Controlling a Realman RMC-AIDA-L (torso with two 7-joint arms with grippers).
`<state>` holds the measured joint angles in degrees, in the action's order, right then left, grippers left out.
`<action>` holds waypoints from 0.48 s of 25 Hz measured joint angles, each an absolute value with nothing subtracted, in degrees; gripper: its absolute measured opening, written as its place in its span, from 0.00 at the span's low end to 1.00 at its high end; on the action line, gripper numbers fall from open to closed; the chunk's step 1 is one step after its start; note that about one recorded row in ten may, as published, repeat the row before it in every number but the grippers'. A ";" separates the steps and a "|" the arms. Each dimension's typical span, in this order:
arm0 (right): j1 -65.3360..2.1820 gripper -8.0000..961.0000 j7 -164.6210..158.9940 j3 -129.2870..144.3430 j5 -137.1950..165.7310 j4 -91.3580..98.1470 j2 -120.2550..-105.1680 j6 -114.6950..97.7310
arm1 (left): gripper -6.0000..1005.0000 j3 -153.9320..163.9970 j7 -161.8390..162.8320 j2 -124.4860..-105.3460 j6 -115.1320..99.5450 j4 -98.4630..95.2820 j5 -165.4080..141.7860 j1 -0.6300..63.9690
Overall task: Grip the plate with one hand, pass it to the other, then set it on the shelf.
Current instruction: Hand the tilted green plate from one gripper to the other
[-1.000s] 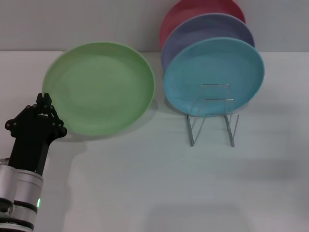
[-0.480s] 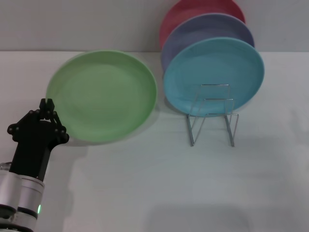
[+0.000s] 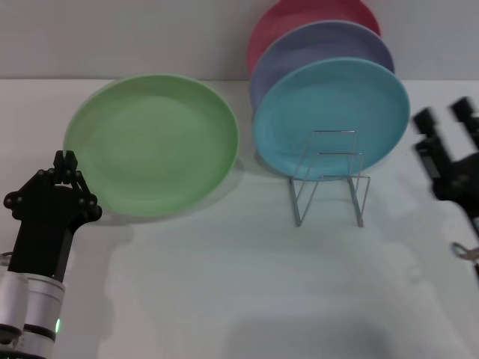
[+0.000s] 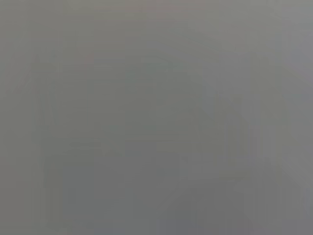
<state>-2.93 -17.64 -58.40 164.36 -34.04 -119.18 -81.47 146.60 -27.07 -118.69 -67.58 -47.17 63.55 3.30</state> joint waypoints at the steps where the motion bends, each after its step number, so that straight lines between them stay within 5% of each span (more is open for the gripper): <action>1: -3.20 0.66 -16.85 -57.32 164.38 -34.91 -119.18 -80.21 | 0.05 146.60 -27.07 -118.71 -67.59 -47.34 63.57 3.20; 12: -6.89 0.64 -11.51 -51.28 164.40 -47.44 -119.25 -57.72 | 0.05 146.65 -30.66 -118.98 -67.26 -51.75 64.88 1.97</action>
<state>-6.89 -11.52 -51.28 164.40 -47.44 -119.25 -57.72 146.65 -30.66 -118.98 -67.26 -51.75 64.88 1.97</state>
